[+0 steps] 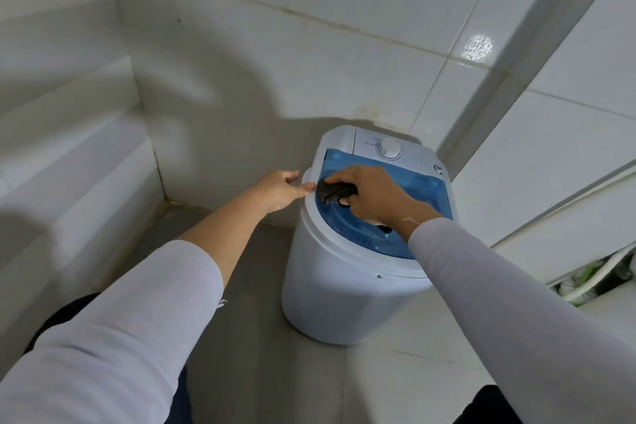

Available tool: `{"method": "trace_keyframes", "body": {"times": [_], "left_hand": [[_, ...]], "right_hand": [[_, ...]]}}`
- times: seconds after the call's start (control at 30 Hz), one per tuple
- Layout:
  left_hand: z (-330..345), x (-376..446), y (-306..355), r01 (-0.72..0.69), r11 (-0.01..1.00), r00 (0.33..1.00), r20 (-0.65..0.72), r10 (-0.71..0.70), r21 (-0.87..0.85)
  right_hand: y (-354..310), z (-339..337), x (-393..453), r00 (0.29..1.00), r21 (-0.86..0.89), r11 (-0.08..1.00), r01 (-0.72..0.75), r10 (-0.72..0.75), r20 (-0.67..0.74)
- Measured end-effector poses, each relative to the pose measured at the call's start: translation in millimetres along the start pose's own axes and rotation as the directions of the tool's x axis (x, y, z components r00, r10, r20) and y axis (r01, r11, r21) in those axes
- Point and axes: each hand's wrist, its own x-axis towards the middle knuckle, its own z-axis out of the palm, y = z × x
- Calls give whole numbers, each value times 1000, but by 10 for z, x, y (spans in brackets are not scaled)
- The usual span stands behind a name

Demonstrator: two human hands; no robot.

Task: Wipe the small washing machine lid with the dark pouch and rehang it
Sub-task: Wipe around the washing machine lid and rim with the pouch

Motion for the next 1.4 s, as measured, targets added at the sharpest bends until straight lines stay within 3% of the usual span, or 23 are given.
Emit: {"method": "trace_keyframes", "body": {"times": [0.3,0.63,1.4], "left_hand": [[62,-77,49,15,1000,997,-76,-14,8],[138,-370,139,-3,996,996,-91,12,93],[261,-806,351,-46,975,999,32,40,219]], "right_hand": [[-31,-21,-213,980,45,990,132,-137,143],[134,-141,-534,963,52,992,114,-124,240],[921,-291,-1208,991,69,993,-100,93,99]]}}
